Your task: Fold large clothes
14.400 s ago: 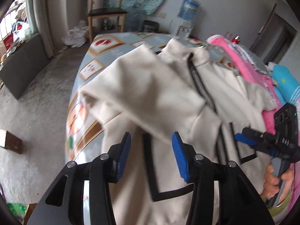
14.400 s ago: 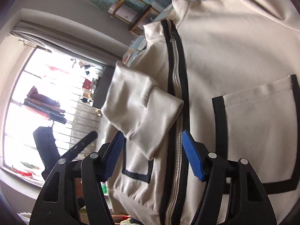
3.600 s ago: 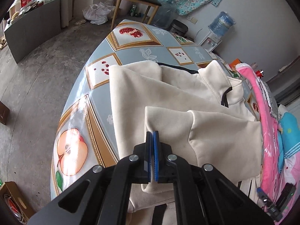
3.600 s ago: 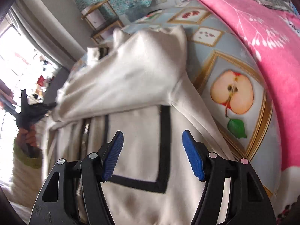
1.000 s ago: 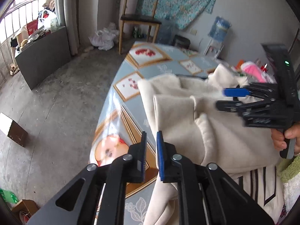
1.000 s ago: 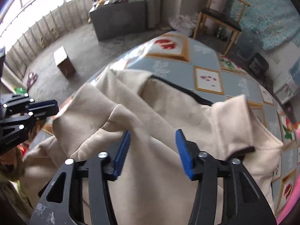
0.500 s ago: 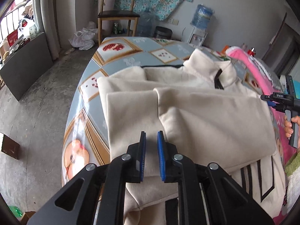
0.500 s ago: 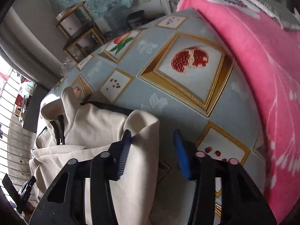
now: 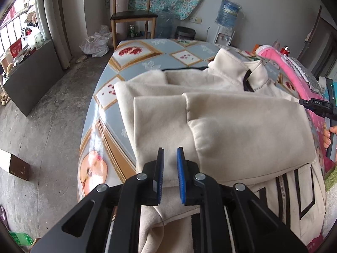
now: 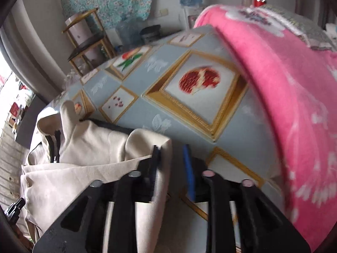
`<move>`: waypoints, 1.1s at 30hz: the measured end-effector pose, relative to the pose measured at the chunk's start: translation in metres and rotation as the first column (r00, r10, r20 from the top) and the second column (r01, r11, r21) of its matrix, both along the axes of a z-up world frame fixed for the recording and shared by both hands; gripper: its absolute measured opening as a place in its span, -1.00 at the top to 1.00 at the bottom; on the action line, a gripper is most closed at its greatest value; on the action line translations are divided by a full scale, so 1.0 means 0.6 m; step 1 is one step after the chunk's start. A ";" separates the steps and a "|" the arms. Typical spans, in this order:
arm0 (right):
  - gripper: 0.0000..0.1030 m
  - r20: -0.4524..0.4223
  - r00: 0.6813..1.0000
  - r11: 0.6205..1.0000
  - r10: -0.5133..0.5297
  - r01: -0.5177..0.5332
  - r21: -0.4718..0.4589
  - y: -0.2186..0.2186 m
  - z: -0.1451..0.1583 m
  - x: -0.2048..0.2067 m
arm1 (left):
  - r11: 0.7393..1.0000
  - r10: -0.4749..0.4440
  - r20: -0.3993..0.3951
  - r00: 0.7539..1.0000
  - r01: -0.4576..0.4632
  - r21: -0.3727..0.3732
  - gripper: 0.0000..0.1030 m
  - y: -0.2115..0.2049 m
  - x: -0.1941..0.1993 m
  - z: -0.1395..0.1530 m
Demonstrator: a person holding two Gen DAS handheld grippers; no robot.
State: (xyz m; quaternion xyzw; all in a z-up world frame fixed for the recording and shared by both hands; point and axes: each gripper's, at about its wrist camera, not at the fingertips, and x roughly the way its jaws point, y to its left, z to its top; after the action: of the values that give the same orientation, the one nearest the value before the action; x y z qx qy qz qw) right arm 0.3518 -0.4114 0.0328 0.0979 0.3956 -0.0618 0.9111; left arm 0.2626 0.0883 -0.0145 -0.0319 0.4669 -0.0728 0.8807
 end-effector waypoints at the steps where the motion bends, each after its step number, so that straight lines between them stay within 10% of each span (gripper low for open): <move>1: 0.09 0.030 1.000 1.000 -0.003 0.004 -0.025 0.004 0.018 -0.021 | 1.000 -0.007 0.012 1.000 0.007 0.001 0.77 -0.003 0.000 0.007; 6: -0.19 0.062 0.986 0.985 0.157 -0.151 -0.081 0.084 0.044 -0.107 | 0.999 -0.032 0.006 0.999 0.032 0.022 0.76 -0.021 0.011 0.013; 12: -0.27 -0.070 0.952 0.927 0.297 -0.305 -0.217 0.227 -0.038 -0.161 | 0.996 -0.049 -0.057 0.997 0.053 0.071 0.57 -0.036 0.007 -0.021; 16: -0.35 -0.139 0.963 0.914 0.231 -0.263 -0.308 0.250 -0.101 -0.165 | 0.995 -0.046 -0.050 0.998 0.050 0.081 0.56 -0.032 0.000 -0.016; 33: -0.83 -0.064 0.974 0.942 0.219 -0.228 -0.246 0.303 -0.056 -0.311 | 0.988 -0.081 -0.052 0.995 0.087 0.127 -0.15 -0.055 -0.117 -0.004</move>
State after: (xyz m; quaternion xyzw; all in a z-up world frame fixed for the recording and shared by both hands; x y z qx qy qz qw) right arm 0.1653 -0.2296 -0.0009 -0.0653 0.4094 -0.0096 0.9099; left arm 0.1926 0.0553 -0.0168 0.0432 0.4919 -0.0788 0.8660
